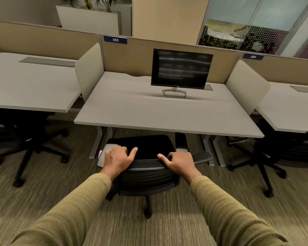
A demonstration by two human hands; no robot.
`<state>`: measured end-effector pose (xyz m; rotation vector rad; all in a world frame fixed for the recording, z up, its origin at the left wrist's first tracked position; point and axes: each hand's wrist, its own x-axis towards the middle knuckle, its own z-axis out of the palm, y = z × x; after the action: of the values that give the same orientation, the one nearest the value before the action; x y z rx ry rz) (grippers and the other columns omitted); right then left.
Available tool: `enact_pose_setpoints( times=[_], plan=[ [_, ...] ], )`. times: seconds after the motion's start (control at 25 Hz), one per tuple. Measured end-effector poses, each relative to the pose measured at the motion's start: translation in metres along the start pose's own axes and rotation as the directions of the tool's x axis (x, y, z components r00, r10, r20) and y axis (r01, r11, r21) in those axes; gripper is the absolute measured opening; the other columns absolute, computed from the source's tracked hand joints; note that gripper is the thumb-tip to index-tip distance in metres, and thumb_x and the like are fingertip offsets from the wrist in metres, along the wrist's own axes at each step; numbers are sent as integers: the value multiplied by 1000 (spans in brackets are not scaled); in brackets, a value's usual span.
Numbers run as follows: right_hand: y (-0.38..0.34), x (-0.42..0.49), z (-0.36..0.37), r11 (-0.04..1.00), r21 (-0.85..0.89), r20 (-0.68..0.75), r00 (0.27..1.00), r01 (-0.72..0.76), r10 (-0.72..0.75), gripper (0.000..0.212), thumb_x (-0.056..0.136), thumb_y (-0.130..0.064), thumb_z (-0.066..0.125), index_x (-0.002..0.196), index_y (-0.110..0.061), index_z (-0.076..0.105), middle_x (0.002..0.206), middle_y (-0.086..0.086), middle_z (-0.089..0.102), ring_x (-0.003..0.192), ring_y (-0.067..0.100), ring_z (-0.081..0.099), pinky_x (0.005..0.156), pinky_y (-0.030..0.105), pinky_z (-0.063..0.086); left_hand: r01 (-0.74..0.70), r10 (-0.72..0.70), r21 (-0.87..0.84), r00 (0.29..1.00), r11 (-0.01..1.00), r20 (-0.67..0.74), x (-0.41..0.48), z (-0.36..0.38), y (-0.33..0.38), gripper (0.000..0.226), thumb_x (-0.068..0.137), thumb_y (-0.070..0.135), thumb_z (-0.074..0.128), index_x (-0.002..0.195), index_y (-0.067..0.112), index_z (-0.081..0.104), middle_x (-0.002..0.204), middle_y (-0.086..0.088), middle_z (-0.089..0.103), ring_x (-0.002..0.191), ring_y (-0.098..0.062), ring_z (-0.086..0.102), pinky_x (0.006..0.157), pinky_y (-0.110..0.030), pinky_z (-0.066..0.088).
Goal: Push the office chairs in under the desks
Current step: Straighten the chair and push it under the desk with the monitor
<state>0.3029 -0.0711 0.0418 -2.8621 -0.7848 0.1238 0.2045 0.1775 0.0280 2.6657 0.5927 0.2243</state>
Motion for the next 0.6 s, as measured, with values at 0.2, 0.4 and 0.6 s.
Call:
enact_pose_setpoints(
  times=[0.2, 0.4, 0.6],
  plan=[
    [48, -28, -6, 997, -18, -57, 995, 77, -78, 77, 85, -89, 20, 61, -22, 51, 60, -7, 54, 60, 14, 52, 68, 36, 36, 21, -20, 24, 998, 999, -62, -26, 19, 39, 65, 91, 74, 42, 59, 20, 59, 63, 6, 58, 63, -15, 56, 77, -41, 51],
    [79, -42, -6, 988, -14, -135, 979, 152, -152, 75, 89, -86, 19, 61, -22, 46, 61, -6, 51, 60, 14, 48, 67, 37, 34, 0, 10, 52, 981, 999, -193, -27, 23, 62, 57, 95, 63, 49, 58, 20, 57, 64, 7, 57, 67, -19, 57, 76, -40, 46],
    [99, -43, -11, 978, -88, -170, 964, 190, -203, 77, 91, -85, 13, 68, -22, 52, 63, -6, 51, 61, 15, 49, 67, 39, 42, 30, -7, 103, 976, 994, -216, -20, 30, 70, 49, 96, 59, 52, 65, 23, 65, 70, 8, 55, 72, -16, 52, 75, -38, 39]
  ],
)
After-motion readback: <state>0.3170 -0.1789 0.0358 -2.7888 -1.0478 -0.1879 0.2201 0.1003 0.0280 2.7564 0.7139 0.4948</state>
